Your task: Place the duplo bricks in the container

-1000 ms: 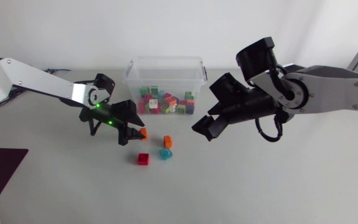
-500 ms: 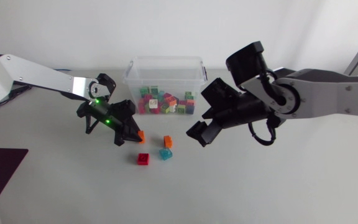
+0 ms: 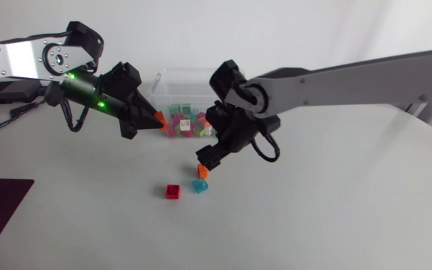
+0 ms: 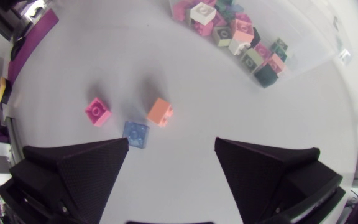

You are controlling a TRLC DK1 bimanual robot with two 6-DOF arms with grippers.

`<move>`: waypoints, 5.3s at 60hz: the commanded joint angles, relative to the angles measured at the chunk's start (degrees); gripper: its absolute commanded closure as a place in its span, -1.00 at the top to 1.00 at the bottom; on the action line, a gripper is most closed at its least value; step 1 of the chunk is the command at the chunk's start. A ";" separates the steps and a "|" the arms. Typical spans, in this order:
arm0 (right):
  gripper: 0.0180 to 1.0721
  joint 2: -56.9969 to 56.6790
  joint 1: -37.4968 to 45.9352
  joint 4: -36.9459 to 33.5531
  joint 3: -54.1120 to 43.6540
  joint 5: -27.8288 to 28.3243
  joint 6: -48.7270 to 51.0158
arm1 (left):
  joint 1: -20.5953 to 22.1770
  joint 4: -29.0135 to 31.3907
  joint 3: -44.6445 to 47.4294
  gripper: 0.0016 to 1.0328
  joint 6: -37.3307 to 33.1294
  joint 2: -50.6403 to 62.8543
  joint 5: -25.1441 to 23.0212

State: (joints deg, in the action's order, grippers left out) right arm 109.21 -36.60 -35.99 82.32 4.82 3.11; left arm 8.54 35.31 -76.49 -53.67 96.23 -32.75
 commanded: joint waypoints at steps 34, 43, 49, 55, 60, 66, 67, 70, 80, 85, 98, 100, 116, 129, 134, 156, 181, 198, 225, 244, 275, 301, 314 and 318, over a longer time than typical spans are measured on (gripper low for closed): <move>0.72 20.08 -2.69 -16.92 24.55 -1.92 -12.52 | -1.33 -17.73 -5.87 -0.42 19.39 3.09 -0.56; 0.60 22.01 -3.39 -16.92 25.17 -1.92 -13.13 | -3.00 -22.39 -5.95 -0.42 21.94 3.62 -0.56; 0.52 23.68 -4.01 -17.27 26.13 -2.01 -13.66 | -4.05 -25.20 -5.95 -0.42 23.44 4.85 -0.56; 0.35 24.65 -4.18 -17.45 26.75 -2.36 -14.01 | -4.49 -27.14 -5.95 -0.42 24.05 6.17 -0.56; 0.17 25.09 -4.27 -17.54 26.92 -3.24 -14.36 | -4.76 -28.89 -6.04 -0.42 25.02 7.13 -0.56; 0.09 25.35 -4.27 -17.63 26.84 -3.76 -14.45 | -4.76 -30.56 -6.13 -0.41 25.81 7.93 -0.56; 0.09 25.44 -4.18 -17.63 26.84 -3.76 -14.45 | -4.76 -30.92 -6.13 -0.41 26.16 8.10 -0.56; -0.01 25.70 -4.09 -17.63 26.84 -4.20 -14.45 | -4.76 -31.35 -6.30 -0.41 26.34 8.45 -0.65; -0.29 26.76 -3.83 -17.63 26.57 -4.47 -14.28 | -4.32 -32.15 -7.36 -0.41 26.86 9.86 -0.65; -0.30 26.93 -3.65 -17.63 26.57 -4.38 -14.10 | -4.14 -32.59 -7.71 -0.41 27.21 10.47 -0.65; -0.35 23.24 -2.95 -14.02 21.47 -4.47 -13.66 | -3.79 -35.84 -7.89 -0.40 30.03 11.53 -0.65; -0.37 22.36 -2.60 -12.97 20.42 -4.47 -13.49 | -3.53 -36.36 -7.80 -0.40 30.20 11.97 -0.65; -0.40 13.75 -0.58 -6.29 10.05 -4.38 -11.90 | -1.94 -36.80 -7.71 -0.39 30.20 12.85 -0.56; -0.40 3.99 0.21 -5.41 4.95 -6.14 -11.02 | -0.71 -38.47 -8.15 -0.37 31.43 14.34 -0.03; -0.40 0.83 0.92 -5.85 4.25 -6.23 -10.59 | -0.27 -38.56 -8.59 -0.07 31.70 15.04 1.46; -0.39 -8.75 3.82 -3.30 6.09 -6.93 -8.83 | -1.33 -38.74 1.61 0.90 27.65 4.50 2.87; -0.38 -7.96 5.31 5.84 9.61 -6.93 -7.42 | 0.87 -14.83 16.63 0.90 -4.16 -6.75 1.55; -0.38 -8.40 6.63 11.99 9.17 -6.75 -6.28 | 7.64 -7.62 18.57 0.89 -13.13 -1.48 5.24; -0.37 -7.69 7.77 20.96 8.38 -6.14 -5.22 | 12.82 -5.34 18.48 0.83 -17.43 6.69 12.89; -0.37 -5.67 8.56 24.74 7.94 -5.17 -4.96 | 14.23 -5.34 15.58 0.55 -16.91 11.44 14.21; -0.37 1.01 8.91 30.80 9.87 -5.61 -4.08 | 13.96 -5.43 14.09 -0.37 -14.18 11.97 15.35; -0.35 9.18 9.62 31.15 16.90 -6.14 -3.20 | 10.89 -3.85 13.21 -0.38 -12.07 2.39 14.03; 0.71 13.84 10.67 27.64 22.27 -6.14 -3.03 | 7.64 -3.49 9.96 -0.38 -8.03 -3.24 9.02; 0.86 13.14 10.67 27.37 21.65 -6.14 -3.03 | 6.41 -3.58 8.20 -0.38 -6.27 -3.68 6.65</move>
State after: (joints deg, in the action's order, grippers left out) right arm 121.54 -26.37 -7.73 103.02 -0.95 -0.78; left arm 16.25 31.24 -65.47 -62.52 94.04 -24.14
